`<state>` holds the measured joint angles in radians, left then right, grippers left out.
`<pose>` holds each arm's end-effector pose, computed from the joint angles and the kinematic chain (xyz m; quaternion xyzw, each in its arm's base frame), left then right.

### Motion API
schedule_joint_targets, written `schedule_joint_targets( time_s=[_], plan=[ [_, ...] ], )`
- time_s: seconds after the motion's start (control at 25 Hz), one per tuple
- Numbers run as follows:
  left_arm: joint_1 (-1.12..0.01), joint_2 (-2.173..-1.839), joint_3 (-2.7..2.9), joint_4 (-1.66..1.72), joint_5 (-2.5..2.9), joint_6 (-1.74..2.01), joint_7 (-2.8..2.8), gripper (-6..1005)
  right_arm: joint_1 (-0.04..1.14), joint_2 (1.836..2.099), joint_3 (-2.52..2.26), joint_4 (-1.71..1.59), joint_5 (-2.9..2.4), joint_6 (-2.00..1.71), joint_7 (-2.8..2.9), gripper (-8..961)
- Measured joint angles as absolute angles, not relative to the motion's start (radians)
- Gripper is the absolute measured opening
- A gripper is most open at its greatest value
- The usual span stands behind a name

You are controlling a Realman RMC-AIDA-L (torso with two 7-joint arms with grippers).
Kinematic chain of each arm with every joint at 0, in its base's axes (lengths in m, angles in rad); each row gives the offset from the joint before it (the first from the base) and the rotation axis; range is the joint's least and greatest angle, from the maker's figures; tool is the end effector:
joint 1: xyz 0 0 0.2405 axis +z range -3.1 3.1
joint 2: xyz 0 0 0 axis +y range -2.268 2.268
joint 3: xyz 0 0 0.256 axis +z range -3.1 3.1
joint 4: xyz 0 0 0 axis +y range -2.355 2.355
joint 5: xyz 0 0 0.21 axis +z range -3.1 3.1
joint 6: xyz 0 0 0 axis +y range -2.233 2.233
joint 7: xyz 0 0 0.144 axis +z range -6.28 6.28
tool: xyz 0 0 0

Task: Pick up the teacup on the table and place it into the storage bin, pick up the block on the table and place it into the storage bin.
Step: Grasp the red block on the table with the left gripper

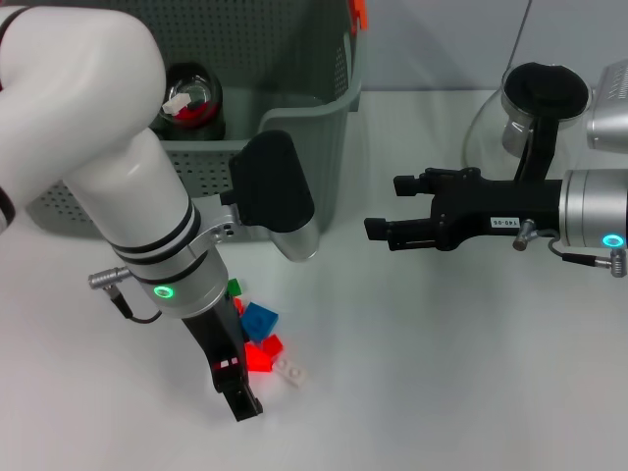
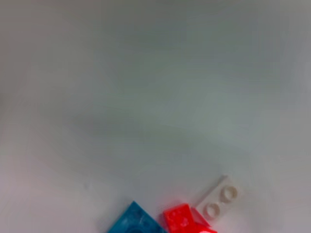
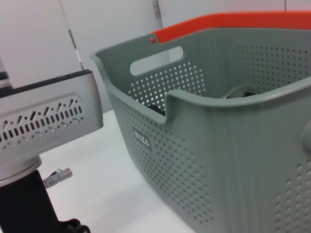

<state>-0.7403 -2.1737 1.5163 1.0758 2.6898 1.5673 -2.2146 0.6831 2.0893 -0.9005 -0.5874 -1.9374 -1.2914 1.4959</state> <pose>-0.1767 0.3334 -0.0722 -0.9466 -0.1337 0.2922 0.0254 0.2166 0.3778 -0.0386 -0.9480 0.2169 0.1911 0.1332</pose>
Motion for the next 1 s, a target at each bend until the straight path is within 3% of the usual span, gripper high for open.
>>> schedule_joint_targets(
  time_s=[1.0],
  plan=[
    [-0.748, -2.173, 1.601, 1.081, 2.672, 1.527, -2.009, 791, 0.684, 2.091, -0.898, -0.589, -1.937, -1.295, 1.499, 911]
  ],
)
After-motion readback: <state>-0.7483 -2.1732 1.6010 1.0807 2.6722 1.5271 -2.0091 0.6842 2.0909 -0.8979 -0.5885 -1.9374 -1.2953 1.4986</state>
